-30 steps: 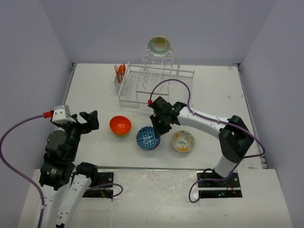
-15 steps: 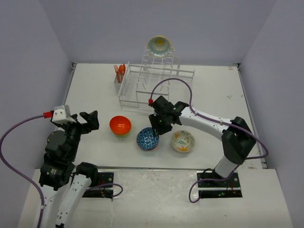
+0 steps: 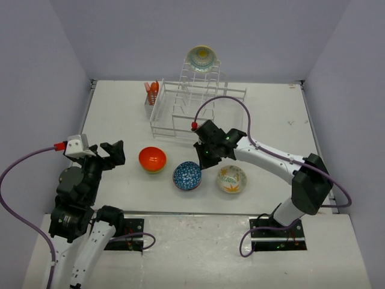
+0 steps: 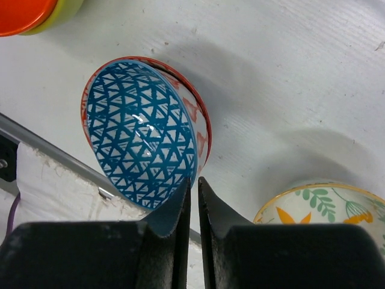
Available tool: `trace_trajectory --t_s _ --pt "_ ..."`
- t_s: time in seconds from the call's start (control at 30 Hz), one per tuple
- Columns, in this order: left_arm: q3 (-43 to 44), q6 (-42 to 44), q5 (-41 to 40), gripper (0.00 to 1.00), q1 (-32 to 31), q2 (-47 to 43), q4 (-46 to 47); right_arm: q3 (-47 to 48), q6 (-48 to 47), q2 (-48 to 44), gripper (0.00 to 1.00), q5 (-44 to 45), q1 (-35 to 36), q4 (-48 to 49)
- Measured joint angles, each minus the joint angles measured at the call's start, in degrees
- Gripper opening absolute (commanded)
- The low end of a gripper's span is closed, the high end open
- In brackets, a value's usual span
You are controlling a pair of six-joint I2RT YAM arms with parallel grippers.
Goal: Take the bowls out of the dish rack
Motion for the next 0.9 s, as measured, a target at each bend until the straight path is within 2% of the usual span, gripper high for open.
trace_trajectory --t_s 0.7,0.9 --pt "-0.02 -0.04 -0.92 1.0 -1.01 -0.61 -0.02 -2.67 0.39 2.16 0.04 -1.51 0.0 2.69" --pt "-0.02 -0.15 -1.18 1.0 -1.38 -0.74 -0.04 1.22 -0.74 -0.22 0.06 0.02 0.02 -0.87"
